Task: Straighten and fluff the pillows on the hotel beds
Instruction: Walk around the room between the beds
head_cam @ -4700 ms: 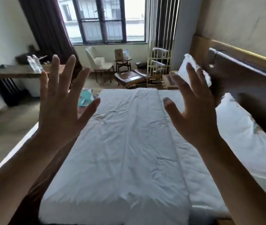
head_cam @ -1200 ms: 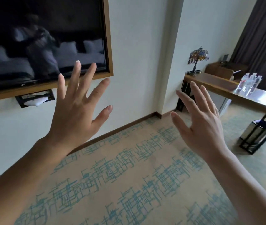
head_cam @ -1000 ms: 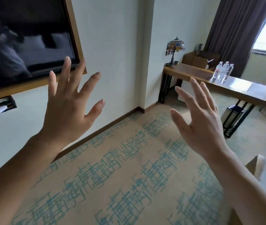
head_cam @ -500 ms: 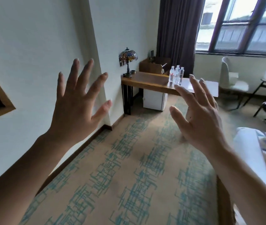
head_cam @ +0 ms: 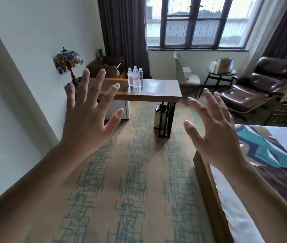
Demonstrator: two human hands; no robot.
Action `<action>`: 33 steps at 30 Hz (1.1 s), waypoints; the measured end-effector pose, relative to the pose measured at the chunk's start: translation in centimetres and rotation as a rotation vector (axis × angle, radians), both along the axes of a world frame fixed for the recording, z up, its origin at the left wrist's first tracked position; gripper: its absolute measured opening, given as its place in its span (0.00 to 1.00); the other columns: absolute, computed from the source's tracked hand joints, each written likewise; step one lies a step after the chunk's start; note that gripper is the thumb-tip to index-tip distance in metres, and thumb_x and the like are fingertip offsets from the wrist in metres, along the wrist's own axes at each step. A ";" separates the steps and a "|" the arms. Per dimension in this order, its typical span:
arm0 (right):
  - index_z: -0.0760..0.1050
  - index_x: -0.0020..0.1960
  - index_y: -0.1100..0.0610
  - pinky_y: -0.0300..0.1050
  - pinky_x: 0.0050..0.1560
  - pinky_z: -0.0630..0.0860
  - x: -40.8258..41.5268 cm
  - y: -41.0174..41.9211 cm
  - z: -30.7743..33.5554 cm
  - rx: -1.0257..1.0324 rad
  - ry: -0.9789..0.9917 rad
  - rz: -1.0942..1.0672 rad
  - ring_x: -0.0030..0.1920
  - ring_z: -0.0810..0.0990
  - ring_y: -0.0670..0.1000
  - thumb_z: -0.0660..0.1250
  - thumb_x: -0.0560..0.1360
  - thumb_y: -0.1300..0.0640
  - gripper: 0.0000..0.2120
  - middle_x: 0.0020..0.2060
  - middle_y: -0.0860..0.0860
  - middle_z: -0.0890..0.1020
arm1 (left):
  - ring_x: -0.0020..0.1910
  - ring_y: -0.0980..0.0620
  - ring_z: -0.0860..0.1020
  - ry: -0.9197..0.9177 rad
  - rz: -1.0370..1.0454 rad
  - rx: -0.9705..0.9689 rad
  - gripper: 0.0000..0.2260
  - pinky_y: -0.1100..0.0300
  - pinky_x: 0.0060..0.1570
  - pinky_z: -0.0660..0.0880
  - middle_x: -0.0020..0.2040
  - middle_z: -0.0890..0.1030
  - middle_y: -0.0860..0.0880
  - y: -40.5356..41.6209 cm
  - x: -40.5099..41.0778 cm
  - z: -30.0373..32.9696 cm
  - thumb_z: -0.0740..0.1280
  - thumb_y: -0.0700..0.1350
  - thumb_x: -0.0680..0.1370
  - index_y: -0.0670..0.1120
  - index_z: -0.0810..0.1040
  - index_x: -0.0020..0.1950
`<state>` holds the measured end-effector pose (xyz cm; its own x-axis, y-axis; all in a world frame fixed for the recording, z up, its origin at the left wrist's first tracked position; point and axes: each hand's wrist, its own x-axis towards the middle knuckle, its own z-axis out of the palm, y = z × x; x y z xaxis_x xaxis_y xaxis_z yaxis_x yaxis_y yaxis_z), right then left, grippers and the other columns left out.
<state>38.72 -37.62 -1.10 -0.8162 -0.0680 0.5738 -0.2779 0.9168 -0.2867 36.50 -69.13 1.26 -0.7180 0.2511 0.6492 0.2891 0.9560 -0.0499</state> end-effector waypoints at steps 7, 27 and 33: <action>0.65 0.77 0.44 0.65 0.77 0.57 -7.4 -1.2 1.5 -0.004 0.065 -0.171 0.82 0.54 0.59 0.60 0.80 0.41 0.27 0.82 0.51 0.58 | 0.85 0.41 0.45 -0.014 -0.198 -0.053 0.30 0.29 0.78 0.49 0.86 0.48 0.46 -0.4 -12.8 1.3 0.49 0.65 0.84 0.52 0.62 0.82; 0.69 0.76 0.46 0.65 0.78 0.57 -36.0 11.8 0.4 -0.001 0.020 -0.276 0.82 0.55 0.59 0.61 0.78 0.42 0.27 0.81 0.53 0.60 | 0.85 0.38 0.48 -0.005 -0.371 -0.014 0.29 0.27 0.77 0.50 0.85 0.54 0.43 13.8 -44.0 0.9 0.55 0.61 0.83 0.48 0.67 0.80; 0.69 0.76 0.44 0.66 0.78 0.58 -44.7 16.5 0.7 -0.029 0.052 -0.277 0.82 0.55 0.56 0.62 0.80 0.43 0.25 0.82 0.50 0.60 | 0.85 0.39 0.47 -0.021 -0.408 0.002 0.29 0.28 0.77 0.49 0.85 0.54 0.44 19.4 -53.5 0.6 0.54 0.61 0.83 0.49 0.66 0.81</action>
